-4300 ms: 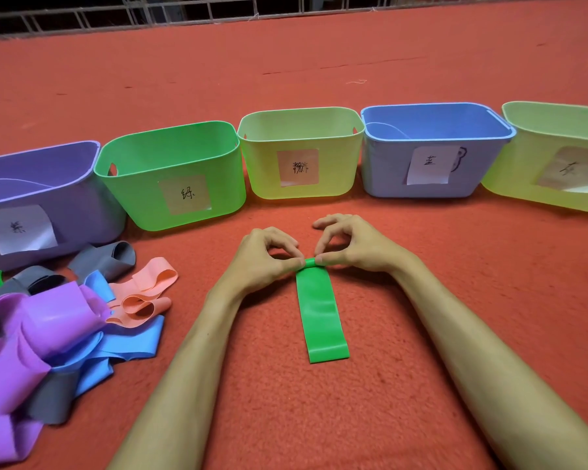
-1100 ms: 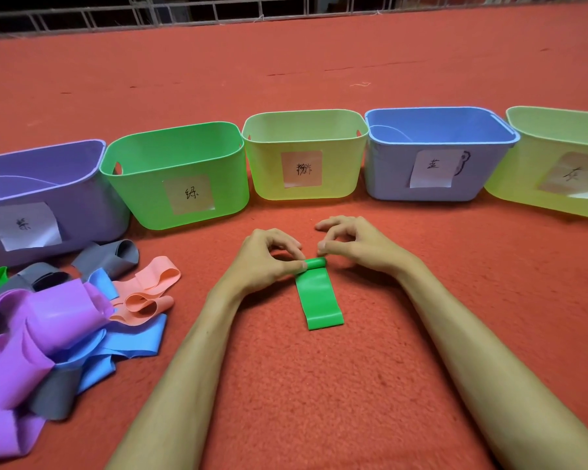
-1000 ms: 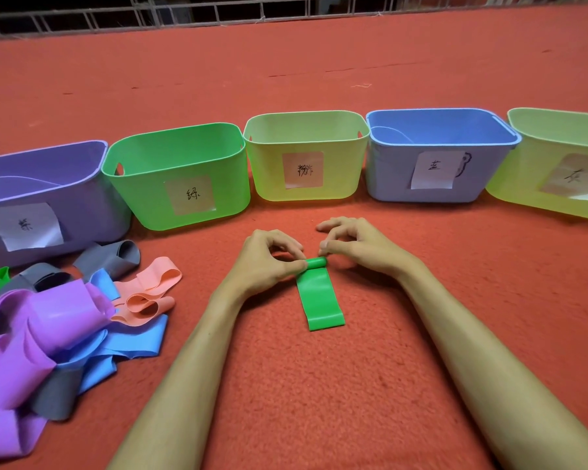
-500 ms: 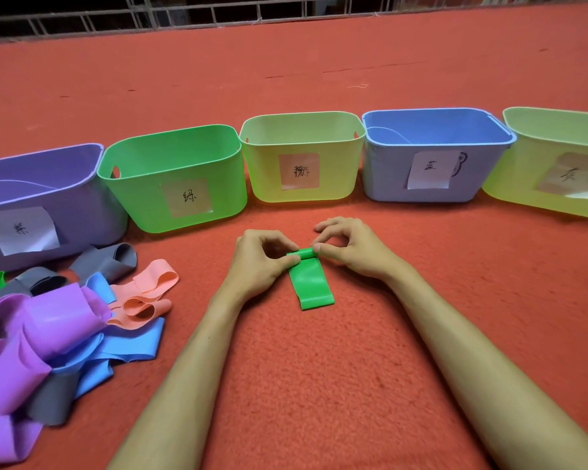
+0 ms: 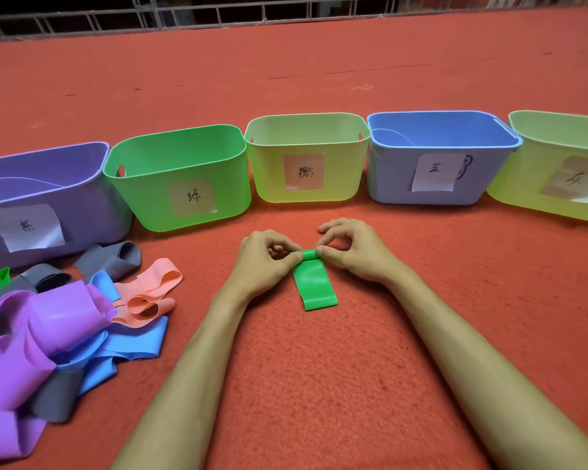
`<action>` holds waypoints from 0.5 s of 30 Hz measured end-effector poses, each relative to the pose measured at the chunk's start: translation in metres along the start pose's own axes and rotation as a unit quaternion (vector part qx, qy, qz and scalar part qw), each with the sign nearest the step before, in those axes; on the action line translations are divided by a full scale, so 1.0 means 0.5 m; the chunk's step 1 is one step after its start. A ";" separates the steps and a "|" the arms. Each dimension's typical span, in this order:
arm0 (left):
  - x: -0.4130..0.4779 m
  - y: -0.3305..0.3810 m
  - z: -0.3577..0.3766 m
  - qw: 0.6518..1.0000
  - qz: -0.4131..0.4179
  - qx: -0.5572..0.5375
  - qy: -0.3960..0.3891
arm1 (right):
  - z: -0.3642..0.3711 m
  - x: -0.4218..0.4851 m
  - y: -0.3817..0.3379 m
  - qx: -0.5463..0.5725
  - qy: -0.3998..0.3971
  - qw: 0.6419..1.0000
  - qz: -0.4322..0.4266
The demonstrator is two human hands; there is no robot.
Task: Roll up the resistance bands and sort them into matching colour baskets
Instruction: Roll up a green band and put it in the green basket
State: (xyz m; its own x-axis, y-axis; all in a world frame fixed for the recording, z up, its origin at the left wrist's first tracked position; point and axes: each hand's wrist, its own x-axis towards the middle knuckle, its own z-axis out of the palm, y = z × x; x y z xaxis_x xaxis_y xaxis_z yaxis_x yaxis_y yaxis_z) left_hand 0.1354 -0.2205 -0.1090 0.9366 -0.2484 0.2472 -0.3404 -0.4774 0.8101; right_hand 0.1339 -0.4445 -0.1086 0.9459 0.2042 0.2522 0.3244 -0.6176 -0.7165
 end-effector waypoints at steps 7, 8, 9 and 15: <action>0.002 -0.004 -0.001 0.999 0.006 0.034 0.008 | 0.004 0.002 0.005 0.005 0.001 1.000 0.011; 0.002 -0.004 0.001 0.999 0.007 0.038 0.010 | 0.006 0.001 0.005 0.006 0.003 1.000 0.013; 0.002 -0.004 0.002 0.999 0.008 0.041 0.012 | 0.007 -0.001 0.005 0.009 0.007 1.000 0.012; 0.002 -0.004 0.004 0.999 0.010 0.049 0.015 | 0.000 0.002 0.006 -0.001 0.000 1.000 0.025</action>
State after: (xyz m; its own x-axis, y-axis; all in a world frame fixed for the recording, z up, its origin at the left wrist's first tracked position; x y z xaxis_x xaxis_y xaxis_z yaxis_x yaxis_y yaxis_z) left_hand 0.1370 -0.2217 -0.1113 0.9308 -0.2342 0.2806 -0.3650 -0.5525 0.7494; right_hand 0.1356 -0.4461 -0.1107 0.9611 0.1733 0.2151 0.2760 -0.6294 -0.7264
